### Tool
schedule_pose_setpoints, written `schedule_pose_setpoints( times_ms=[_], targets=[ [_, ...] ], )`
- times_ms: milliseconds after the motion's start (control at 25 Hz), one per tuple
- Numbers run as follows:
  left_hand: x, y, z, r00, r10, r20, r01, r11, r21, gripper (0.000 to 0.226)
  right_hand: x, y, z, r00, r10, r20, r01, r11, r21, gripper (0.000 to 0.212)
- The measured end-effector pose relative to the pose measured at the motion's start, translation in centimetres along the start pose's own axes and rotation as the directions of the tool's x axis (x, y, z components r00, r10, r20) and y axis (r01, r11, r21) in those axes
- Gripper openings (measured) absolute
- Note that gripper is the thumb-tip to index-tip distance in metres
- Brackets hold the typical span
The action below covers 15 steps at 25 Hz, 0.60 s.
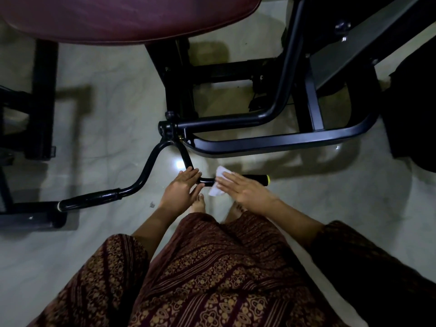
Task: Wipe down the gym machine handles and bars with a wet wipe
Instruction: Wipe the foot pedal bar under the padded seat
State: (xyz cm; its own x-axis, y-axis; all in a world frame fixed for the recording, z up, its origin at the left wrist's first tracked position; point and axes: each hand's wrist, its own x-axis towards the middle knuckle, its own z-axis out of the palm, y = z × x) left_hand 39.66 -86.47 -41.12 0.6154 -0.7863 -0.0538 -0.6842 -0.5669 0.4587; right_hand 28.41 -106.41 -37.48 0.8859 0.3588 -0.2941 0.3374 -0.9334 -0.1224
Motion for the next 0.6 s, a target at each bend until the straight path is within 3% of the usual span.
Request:
schedule_pose_setpoints(
  times_ms=[80,240,480,600],
  targets=[
    [0.1,0.0,0.0,1.0,-0.007,-0.003,0.007,1.0,-0.011,0.04,-3.0,1.7,1.3,0.997,-0.043,-0.066,0.044,0.999,0.013,0.05],
    [0.0,0.1,0.2,1.0,-0.022,-0.013,0.021,0.999,-0.025,0.039,-5.3,3.1,1.8,0.979,0.013,-0.202,-0.005,0.999,0.038,0.048],
    [0.2,0.0,0.0,1.0,0.002,-0.001,-0.002,1.0,-0.012,0.039,1.4,-0.5,1.8,0.978,-0.174,-0.112,0.158,0.977,-0.142,0.041],
    [0.2,-0.1,-0.1,1.0,-0.008,0.004,0.008,1.0,-0.008,0.038,-0.7,1.4,1.9,0.962,-0.174,-0.211,0.151,0.981,-0.117,0.04]
  ],
)
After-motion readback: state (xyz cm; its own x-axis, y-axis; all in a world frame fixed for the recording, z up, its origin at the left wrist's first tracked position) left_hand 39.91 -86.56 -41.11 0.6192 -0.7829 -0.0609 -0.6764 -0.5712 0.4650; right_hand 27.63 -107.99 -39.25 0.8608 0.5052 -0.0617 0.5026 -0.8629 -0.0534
